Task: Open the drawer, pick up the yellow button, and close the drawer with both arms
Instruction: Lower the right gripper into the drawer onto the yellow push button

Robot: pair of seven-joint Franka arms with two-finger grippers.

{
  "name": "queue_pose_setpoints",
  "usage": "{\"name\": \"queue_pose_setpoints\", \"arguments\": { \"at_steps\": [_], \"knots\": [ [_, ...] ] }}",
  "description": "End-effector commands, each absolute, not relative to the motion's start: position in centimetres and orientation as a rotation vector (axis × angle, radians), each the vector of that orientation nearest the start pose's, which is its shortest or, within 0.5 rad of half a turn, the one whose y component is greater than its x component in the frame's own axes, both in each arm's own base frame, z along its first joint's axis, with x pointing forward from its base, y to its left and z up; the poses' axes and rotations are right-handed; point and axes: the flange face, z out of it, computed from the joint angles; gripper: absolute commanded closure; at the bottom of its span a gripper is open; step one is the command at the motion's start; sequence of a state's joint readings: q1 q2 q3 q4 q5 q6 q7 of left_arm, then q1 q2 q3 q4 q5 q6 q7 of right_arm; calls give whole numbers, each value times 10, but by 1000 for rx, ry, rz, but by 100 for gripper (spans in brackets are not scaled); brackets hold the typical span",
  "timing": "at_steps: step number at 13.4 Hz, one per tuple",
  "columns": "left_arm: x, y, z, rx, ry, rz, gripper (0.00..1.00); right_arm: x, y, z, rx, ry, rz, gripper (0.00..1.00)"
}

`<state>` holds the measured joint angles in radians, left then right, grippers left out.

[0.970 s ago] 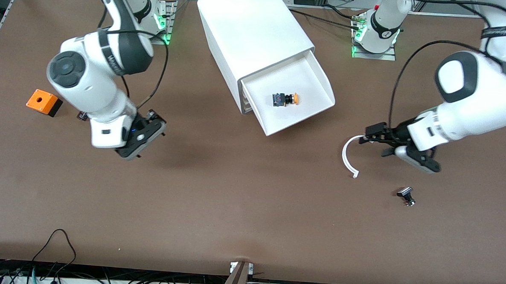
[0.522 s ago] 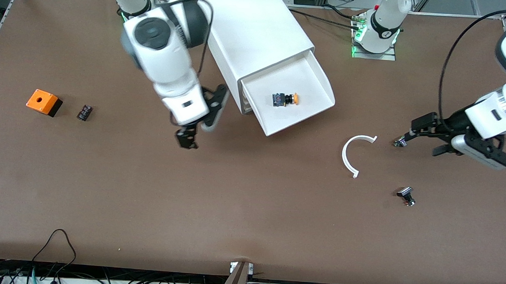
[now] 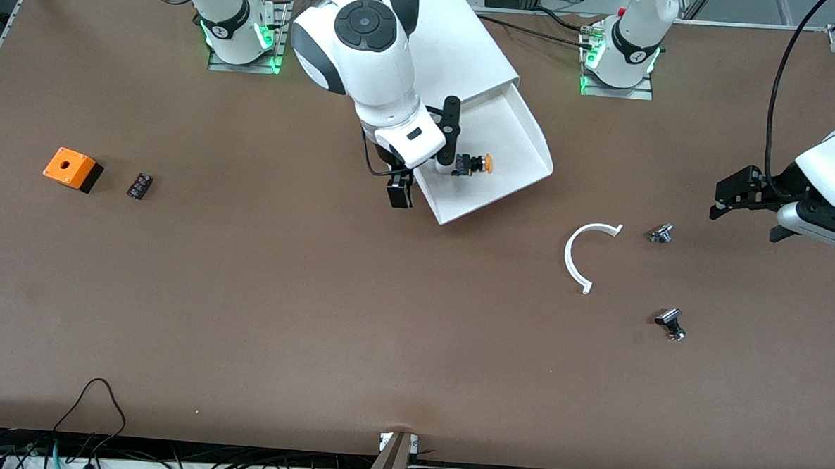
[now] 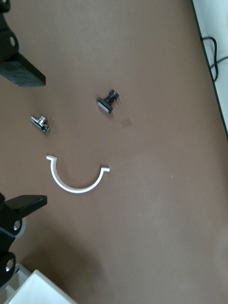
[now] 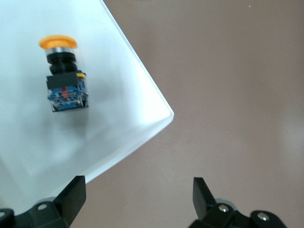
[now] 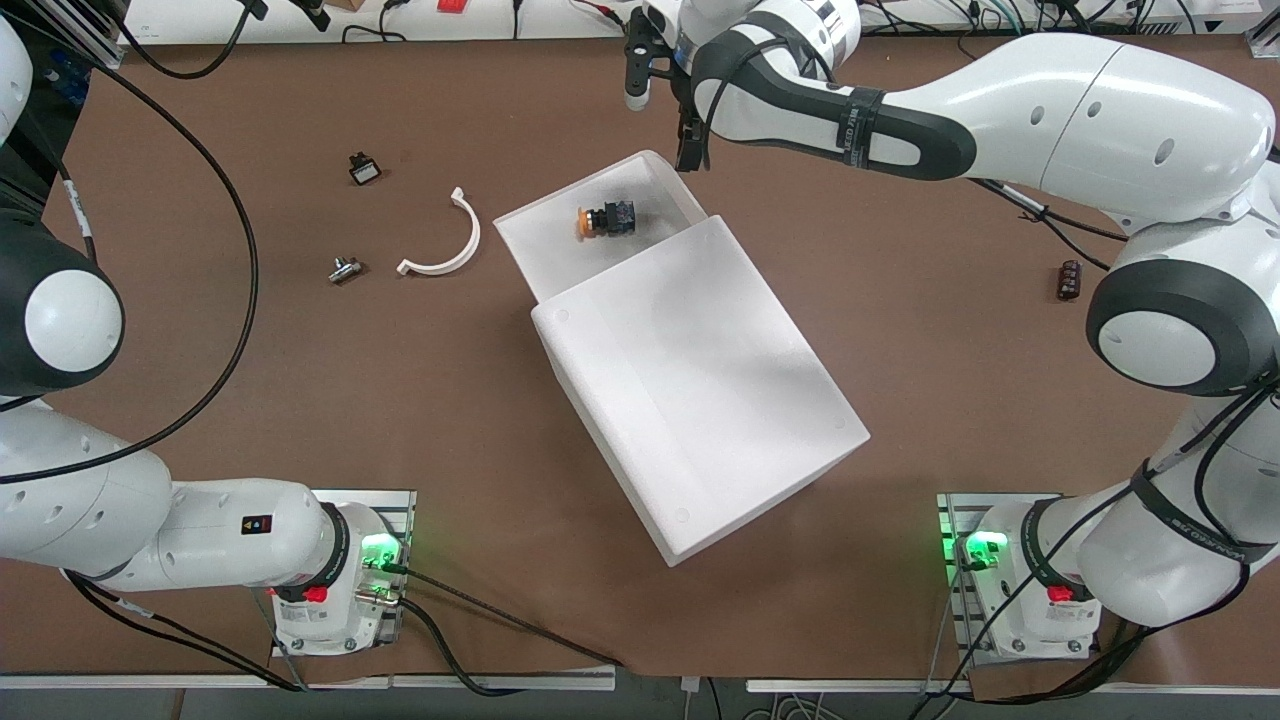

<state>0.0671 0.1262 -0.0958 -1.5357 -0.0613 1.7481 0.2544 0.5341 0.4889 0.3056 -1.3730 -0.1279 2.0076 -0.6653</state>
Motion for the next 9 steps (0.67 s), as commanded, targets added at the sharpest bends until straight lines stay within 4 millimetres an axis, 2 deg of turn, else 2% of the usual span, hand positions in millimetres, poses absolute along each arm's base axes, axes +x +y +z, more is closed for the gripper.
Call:
{"name": "queue_pose_setpoints", "arguments": {
  "at_steps": [1,4,6,9],
  "knots": [
    [600,-27,596,-3126,348,-108,0,501,513,466,-2198,-2108,-233,0],
    [596,-40,598,-3085,201,-84,0,487,527,455,-2159,-2106,-193,0],
    [593,-39,597,-3089,107,-48,0,479,538,433,-2139,-2122,-141,0],
    [594,-32,594,-3096,83,-38,0,457,563,420,-2101,-2152,-133,0]
  ]
}}
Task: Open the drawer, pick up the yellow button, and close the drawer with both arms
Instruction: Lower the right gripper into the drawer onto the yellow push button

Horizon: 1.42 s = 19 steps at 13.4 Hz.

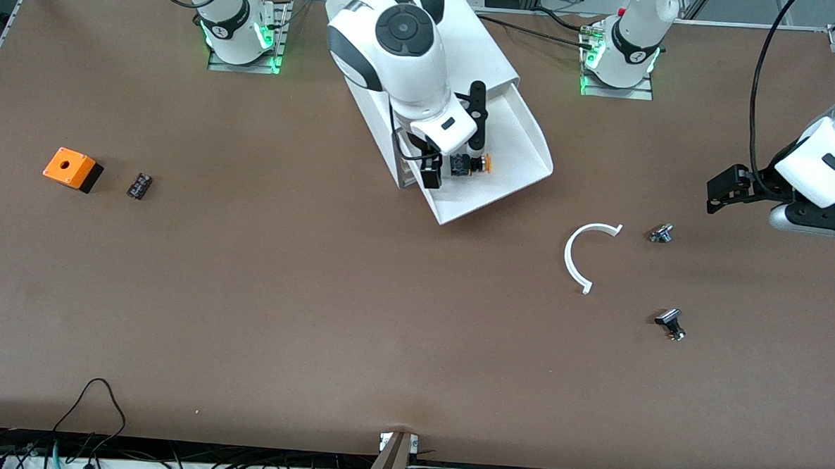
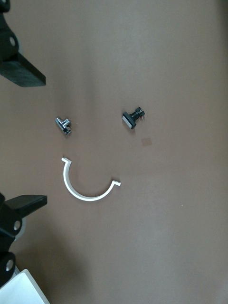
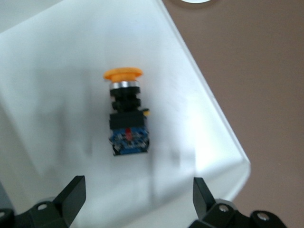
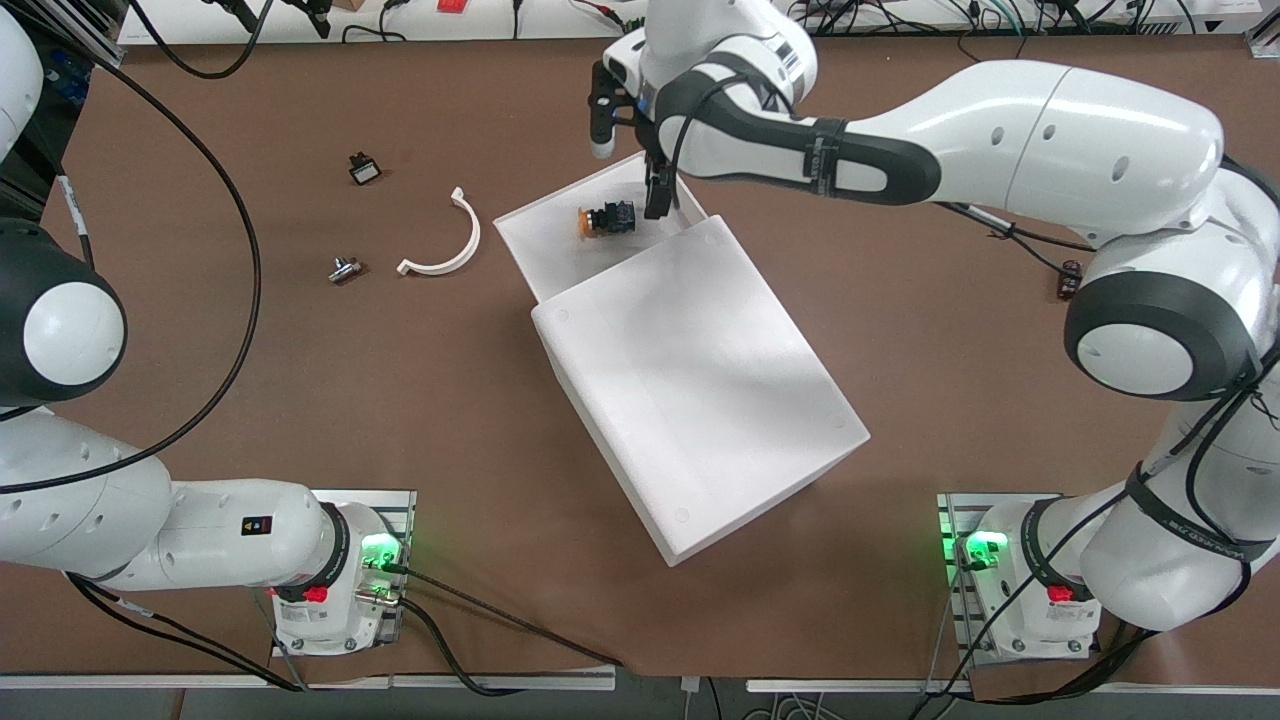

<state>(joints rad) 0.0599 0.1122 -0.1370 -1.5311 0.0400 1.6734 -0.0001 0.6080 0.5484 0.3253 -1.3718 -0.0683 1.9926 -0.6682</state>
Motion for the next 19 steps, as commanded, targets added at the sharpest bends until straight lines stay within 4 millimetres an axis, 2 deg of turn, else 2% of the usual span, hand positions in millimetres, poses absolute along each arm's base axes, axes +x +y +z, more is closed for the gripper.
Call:
{"name": "queue_pose_setpoints", "arguments": {
  "at_steps": [1,3,5,7,8,11,12,14,15,17,19],
  "knots": [
    [593,-31,594,-3095,76,-35,0,454,569,421,2276,2349,158,0],
    [585,-28,601,-3095,52,-44,0,448,579,413,2289,2340,145,0],
    [576,-31,594,-3094,29,0,0,441,587,400,2282,2343,121,0],
    [565,-22,590,-3121,-35,22,0,440,589,390,2265,2337,108,0],
    [562,-15,589,-3139,-65,29,0,440,590,384,2253,2331,100,0],
    [562,-15,588,-3139,-65,31,0,440,593,377,2246,2329,110,3],
    [562,-15,588,-3139,-65,34,0,440,593,377,2245,2329,111,10],
    [563,-14,589,-3139,-65,31,0,440,594,380,2242,2330,118,38],
    [563,-14,589,-3140,-62,31,0,438,597,383,2217,2332,132,47],
    [564,-17,590,-3140,-46,24,0,440,596,389,2195,2323,145,59],
    [565,-19,592,-3141,-38,17,0,441,595,391,2203,2315,151,66]
  ]
}}
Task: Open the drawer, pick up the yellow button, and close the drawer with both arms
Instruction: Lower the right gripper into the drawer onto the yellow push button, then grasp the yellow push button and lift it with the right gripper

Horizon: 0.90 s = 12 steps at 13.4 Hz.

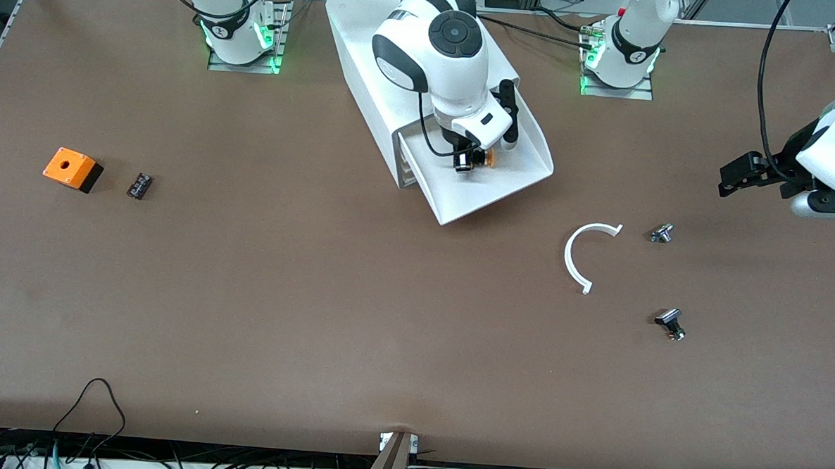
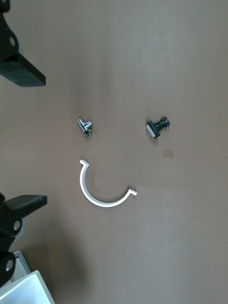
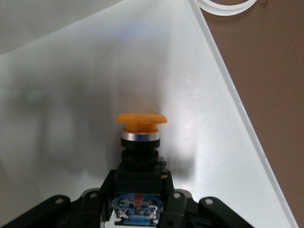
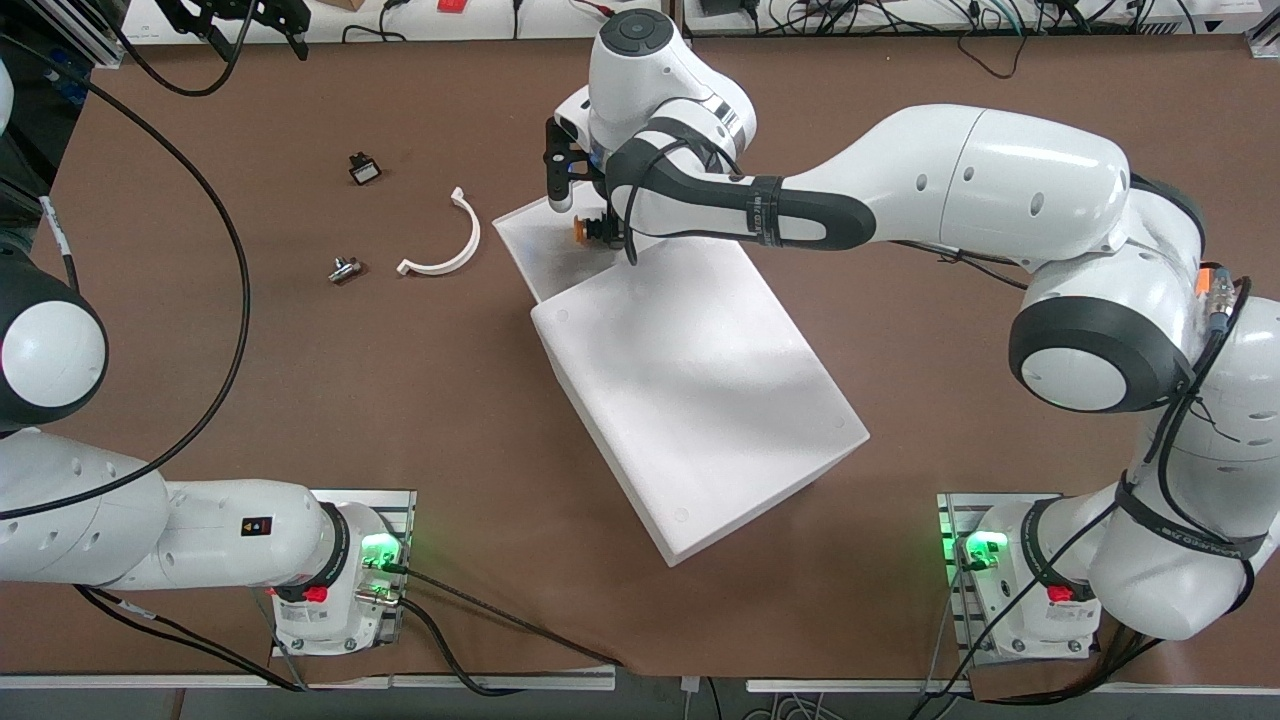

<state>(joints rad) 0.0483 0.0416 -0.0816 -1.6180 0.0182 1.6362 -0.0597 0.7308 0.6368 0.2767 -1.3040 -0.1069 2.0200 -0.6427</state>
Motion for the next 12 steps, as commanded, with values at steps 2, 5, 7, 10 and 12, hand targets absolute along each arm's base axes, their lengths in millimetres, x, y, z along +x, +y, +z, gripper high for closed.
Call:
{"name": "queue_pose_setpoints", "arguments": {
  "at_steps": [2,5,7,10,12],
  "knots": [
    [565,-19,592,-3141,-31,14,0,447,591,395,2211,2298,150,68],
    [565,-21,592,-3140,-24,12,0,453,580,429,2214,2263,103,71],
    [566,-21,591,-3138,-24,14,0,456,575,461,2223,2241,82,71],
    [566,-21,591,-3135,-21,14,0,476,554,481,2279,2149,121,71],
    [566,-22,592,-3131,-15,11,0,500,532,492,2309,2062,164,71]
  ]
}}
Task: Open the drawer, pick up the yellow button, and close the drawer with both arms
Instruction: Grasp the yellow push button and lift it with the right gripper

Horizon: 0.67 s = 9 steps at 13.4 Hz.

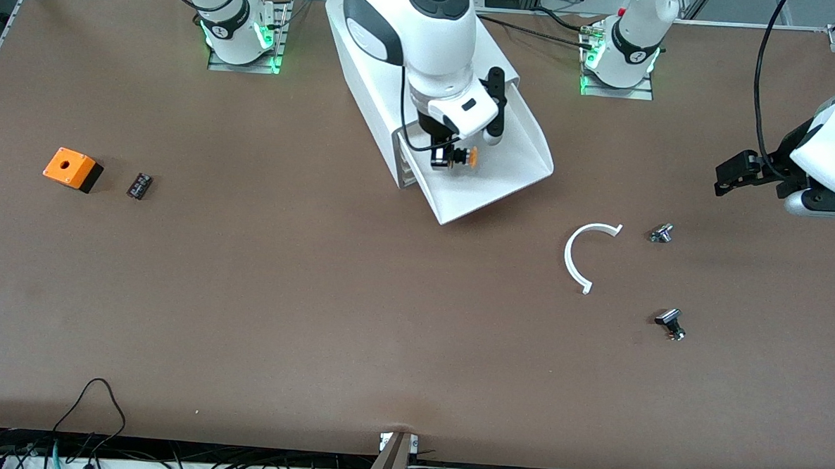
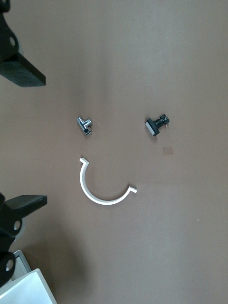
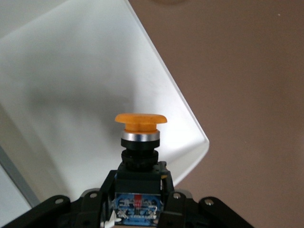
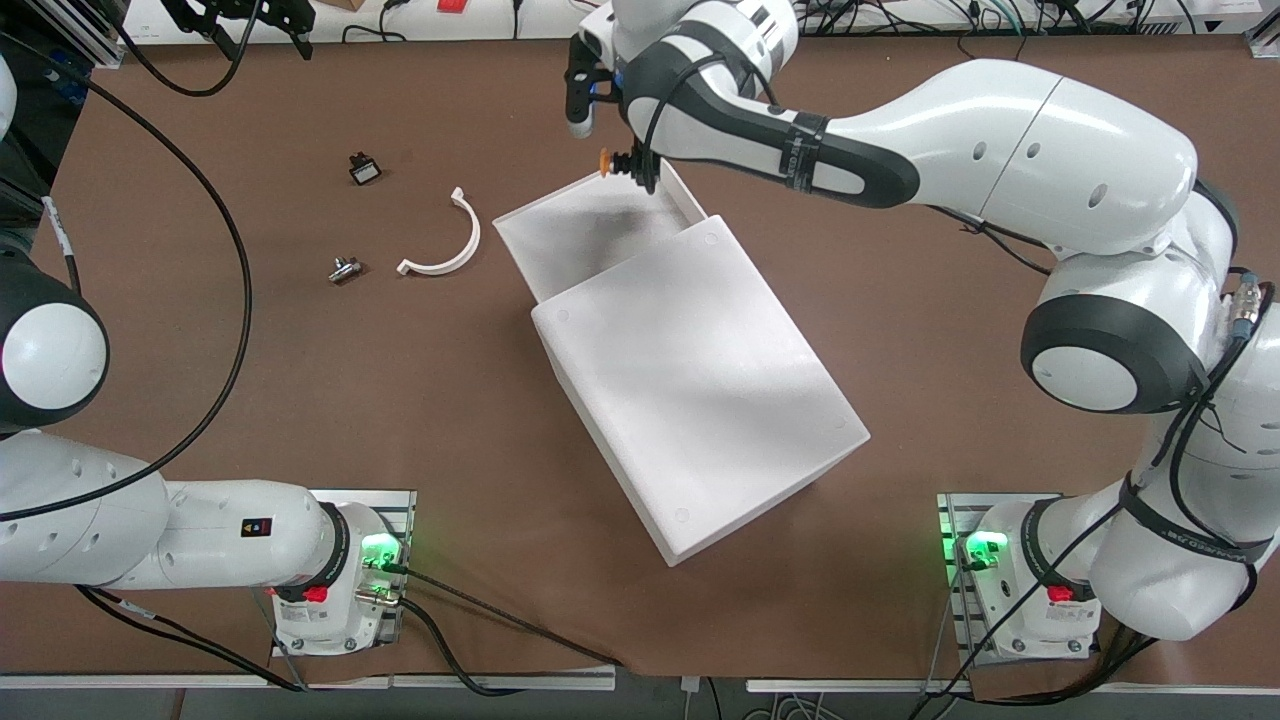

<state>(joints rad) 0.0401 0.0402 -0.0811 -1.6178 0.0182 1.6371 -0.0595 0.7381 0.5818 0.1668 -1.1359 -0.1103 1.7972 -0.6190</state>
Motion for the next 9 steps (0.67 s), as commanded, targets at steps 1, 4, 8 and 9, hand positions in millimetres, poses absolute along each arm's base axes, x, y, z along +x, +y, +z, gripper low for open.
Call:
{"name": "queue_pose_setpoints", "arguments": {
  "at_steps": [1,4,8,9],
  "knots": [
    [571,-30,589,-3123,7,8,0,510,522,493,-2408,-2101,-176,71],
    [576,-47,577,-2992,112,21,0,540,486,502,-2532,-2001,-191,71],
    [580,-58,562,-2972,147,55,0,572,420,466,-2690,-1877,-38,71],
    [579,-60,565,-2987,129,46,0,581,400,454,-2734,-1838,8,71]
  ]
}}
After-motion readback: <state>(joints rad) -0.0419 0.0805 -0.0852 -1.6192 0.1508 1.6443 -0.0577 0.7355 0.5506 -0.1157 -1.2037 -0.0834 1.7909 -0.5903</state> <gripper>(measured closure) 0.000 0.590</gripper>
